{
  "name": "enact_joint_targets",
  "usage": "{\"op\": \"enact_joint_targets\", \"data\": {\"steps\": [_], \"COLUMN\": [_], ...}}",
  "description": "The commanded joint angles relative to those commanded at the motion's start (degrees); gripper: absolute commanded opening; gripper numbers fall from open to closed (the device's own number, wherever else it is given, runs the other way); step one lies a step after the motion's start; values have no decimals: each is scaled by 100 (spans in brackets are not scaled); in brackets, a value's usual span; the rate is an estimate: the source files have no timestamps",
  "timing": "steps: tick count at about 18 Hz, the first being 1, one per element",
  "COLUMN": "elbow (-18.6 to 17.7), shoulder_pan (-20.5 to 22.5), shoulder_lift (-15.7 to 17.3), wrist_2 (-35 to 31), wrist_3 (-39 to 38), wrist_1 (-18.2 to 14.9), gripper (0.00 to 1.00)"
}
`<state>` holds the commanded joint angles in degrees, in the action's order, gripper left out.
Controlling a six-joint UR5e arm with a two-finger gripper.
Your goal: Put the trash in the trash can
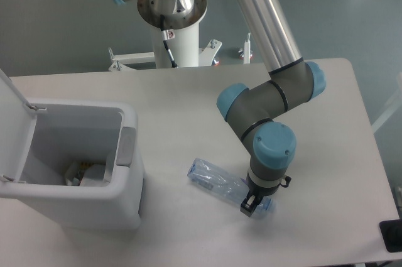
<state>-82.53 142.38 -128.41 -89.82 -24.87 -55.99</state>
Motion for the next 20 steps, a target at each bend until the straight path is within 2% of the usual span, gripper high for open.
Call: {"op": "enact_joint_targets", "data": {"steps": [9,17,20], "elbow": [-88,-106,-97], "shoulder_pan": [0,0,0], "shoulder_lift": [79,211,377], "wrist_2": [0,9,17], "wrist_3": [18,62,70], "wrist_1": [9,0,-26], "gripper": [60,60,60]}}
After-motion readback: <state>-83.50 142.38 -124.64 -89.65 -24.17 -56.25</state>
